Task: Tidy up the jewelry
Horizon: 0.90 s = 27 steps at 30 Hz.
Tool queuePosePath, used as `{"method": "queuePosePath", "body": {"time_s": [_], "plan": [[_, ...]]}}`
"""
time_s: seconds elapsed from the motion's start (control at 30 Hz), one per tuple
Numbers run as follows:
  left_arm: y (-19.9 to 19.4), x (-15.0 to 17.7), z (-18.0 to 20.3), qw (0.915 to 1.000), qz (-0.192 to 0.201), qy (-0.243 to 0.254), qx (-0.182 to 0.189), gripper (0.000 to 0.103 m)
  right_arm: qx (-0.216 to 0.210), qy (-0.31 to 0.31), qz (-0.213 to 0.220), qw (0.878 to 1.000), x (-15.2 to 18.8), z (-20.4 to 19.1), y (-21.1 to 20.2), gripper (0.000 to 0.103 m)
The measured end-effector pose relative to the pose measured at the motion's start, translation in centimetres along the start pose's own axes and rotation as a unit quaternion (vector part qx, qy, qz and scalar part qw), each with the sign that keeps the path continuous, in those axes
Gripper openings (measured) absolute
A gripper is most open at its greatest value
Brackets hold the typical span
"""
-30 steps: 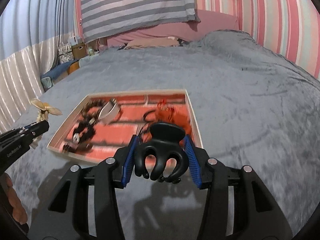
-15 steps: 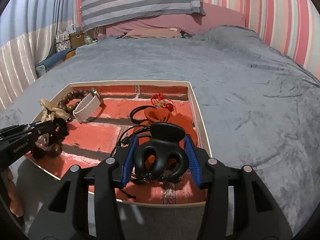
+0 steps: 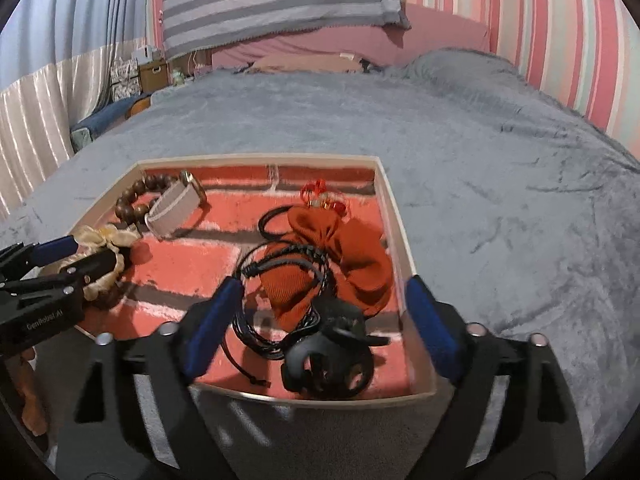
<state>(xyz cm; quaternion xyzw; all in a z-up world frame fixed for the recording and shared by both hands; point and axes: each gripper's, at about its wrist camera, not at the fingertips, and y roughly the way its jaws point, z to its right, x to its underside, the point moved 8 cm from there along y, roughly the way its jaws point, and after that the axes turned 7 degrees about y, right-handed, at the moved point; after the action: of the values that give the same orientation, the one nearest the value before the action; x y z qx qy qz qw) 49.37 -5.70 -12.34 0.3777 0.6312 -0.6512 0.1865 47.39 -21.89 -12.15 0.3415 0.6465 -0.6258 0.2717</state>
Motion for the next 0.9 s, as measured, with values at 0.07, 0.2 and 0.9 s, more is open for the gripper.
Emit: {"method": "queuePosePath", "body": {"time_s": [0.07, 0.2, 0.9], "plan": [[-1.1, -0.4, 0.0, 0.9998, 0.016, -0.004, 0.008, 0.070, 0.004, -0.002, 0.014, 1.000, -0.4, 0.1, -0.7, 0.097], [-4.1, -1.3, -0.7, 0.9979, 0.062, -0.007, -0.014, 0.092, 0.017, -0.014, 0.044, 0.999, -1.0, 0.2, -2.4, 0.099], [-29.2, 9.7, -0.5, 0.9900, 0.111, -0.004, -0.088, 0.099, -0.002, 0.014, 0.092, 0.996, 7.6, -1.2, -25.8, 0.099]]}}
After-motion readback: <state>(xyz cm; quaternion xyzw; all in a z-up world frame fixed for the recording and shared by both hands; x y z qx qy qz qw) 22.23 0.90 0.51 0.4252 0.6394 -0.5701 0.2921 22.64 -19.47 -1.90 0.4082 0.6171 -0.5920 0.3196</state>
